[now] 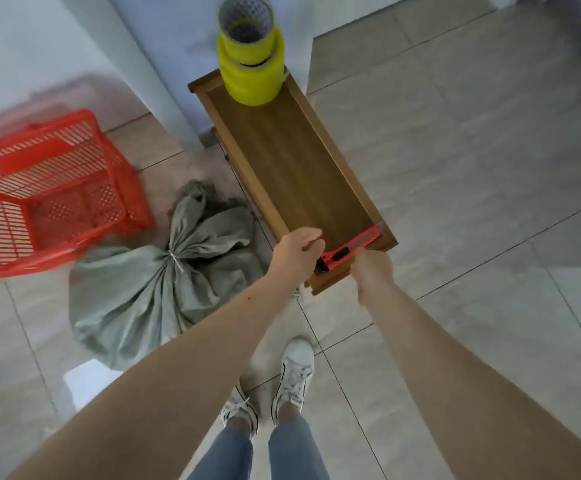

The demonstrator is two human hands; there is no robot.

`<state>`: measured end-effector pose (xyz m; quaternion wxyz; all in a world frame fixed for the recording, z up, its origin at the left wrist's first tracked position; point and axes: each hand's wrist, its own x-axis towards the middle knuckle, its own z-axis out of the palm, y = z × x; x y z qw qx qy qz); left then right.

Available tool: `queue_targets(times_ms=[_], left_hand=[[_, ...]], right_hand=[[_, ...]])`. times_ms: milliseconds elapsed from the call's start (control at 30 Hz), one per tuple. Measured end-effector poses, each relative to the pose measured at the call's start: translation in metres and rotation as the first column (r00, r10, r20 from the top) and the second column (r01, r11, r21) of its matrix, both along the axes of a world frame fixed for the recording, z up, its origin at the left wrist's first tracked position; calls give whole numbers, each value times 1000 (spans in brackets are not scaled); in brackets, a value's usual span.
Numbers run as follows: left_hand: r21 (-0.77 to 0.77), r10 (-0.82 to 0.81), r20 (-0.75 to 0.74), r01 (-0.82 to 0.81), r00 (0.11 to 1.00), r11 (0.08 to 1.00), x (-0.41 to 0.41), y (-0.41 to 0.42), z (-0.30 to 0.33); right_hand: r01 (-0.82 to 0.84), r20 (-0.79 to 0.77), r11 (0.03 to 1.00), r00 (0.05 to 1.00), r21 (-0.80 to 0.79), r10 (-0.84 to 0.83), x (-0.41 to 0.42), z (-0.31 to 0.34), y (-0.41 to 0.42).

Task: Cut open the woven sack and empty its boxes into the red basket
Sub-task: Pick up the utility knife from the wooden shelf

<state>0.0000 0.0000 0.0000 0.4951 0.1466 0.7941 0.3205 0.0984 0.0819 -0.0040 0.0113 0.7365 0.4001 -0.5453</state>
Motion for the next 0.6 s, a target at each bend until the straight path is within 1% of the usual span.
queue_targets(times_ms=[67, 133, 233, 333, 500, 600], left_hand=[[9, 0, 22, 0, 1000, 1000, -1, 8, -14], [7, -6, 39, 6, 999, 1000, -1, 14, -23], [29, -51, 34, 50, 998, 998, 1, 28, -32], [14, -65, 32, 64, 997, 998, 5, 34, -38], [-8, 30, 66, -29, 997, 1000, 9, 32, -45], [-21, 93, 126, -91, 988, 996, 10, 29, -46]], right_hand=[[8, -3, 1000, 1000, 27, -7, -2, -15, 4], [29, -32, 999, 999, 19, -28, -1, -30, 6], [66, -68, 998, 996, 25, -64, -3, -42, 8], [83, -85, 997, 993, 1, -83, -5, -43, 7], [103, -115, 995, 988, -8, -103, -5, -43, 6], [62, -124, 998, 991, 22, -59, -4, -45, 2]])
